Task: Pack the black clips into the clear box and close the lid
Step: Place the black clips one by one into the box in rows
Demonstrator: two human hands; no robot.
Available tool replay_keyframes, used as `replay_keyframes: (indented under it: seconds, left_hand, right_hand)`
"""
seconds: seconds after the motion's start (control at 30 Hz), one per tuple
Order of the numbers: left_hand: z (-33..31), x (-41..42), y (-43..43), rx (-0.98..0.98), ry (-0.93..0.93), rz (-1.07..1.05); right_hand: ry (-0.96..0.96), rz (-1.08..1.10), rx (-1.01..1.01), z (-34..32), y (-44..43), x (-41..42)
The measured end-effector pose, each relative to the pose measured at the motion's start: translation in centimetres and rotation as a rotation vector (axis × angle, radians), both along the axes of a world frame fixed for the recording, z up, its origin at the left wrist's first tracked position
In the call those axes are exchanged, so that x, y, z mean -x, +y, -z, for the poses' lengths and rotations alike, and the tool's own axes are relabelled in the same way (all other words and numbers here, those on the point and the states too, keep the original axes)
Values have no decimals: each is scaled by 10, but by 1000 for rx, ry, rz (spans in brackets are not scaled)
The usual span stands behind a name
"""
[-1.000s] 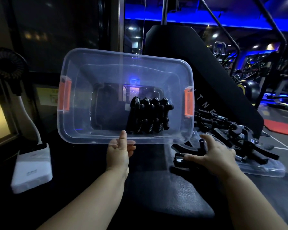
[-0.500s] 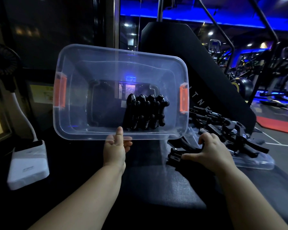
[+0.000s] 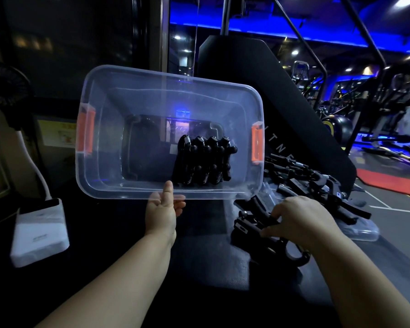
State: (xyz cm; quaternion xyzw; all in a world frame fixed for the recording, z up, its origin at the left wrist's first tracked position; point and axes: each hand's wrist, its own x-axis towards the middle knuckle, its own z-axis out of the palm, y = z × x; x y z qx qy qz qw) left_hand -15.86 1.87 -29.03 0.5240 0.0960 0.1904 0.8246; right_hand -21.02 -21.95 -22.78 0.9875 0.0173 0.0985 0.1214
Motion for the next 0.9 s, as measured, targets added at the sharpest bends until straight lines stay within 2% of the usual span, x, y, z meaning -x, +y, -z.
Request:
replay_keyframes:
  seconds: [0.13, 0.33, 0.43, 0.53, 0.6, 0.73, 0.83, 0.9]
  left_hand:
    - [2, -1, 1, 2, 3, 7]
    - [3, -3, 2, 0, 10, 19]
    - [3, -3, 3, 12, 5, 29]
    - [3, -4, 3, 21, -1, 38]
    - [3, -4, 3, 22, -4, 43]
    - [5, -8, 4, 50, -12, 61]
    - [7, -11, 4, 42, -19, 50]
    - [9, -12, 5, 56, -19, 35]
  right_hand:
    - [146, -16, -22, -12, 10, 5]
    - [212, -108, -18, -22, 16, 7]
    - [186, -228, -231, -35, 17, 8]
    - [120, -349, -715, -40, 21, -3]
    - [67, -404, -945, -41, 30, -14]
    - [-43, -391, -1179, -43, 57, -38]
    - [-158, -359, -1244, -41, 82, -59]
    - [-225, -326, -1198, -39, 100, -75]
